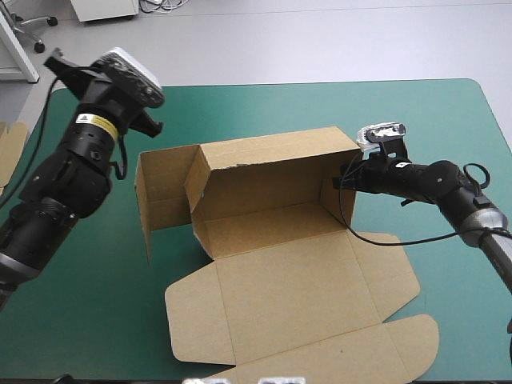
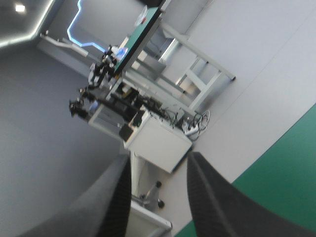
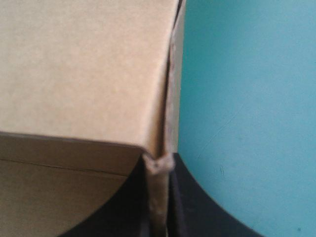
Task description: Fold the box
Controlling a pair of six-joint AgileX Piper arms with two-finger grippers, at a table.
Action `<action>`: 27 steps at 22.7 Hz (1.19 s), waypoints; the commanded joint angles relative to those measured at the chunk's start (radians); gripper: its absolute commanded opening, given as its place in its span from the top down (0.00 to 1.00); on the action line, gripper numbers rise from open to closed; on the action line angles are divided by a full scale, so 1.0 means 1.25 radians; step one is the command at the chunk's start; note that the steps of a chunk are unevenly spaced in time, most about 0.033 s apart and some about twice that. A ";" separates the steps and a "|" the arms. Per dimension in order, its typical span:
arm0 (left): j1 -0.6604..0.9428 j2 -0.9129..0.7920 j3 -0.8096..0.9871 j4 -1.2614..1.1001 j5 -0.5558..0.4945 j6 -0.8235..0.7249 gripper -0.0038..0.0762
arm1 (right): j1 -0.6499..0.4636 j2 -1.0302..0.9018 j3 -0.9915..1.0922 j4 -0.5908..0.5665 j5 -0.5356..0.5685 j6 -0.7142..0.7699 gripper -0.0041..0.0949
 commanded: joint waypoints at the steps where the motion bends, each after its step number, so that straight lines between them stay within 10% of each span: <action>1: 0.115 -0.027 -0.022 -0.085 -0.036 -0.033 0.61 | -0.004 -0.023 -0.015 -0.016 0.011 0.024 0.99; 11: 0.469 -0.010 0.017 -0.540 0.064 -0.033 0.64 | -0.004 -0.023 -0.015 -0.081 0.026 0.119 0.99; 27: 0.488 -0.010 0.297 -0.643 0.026 0.009 0.71 | -0.004 -0.021 -0.296 -0.424 0.316 0.455 0.99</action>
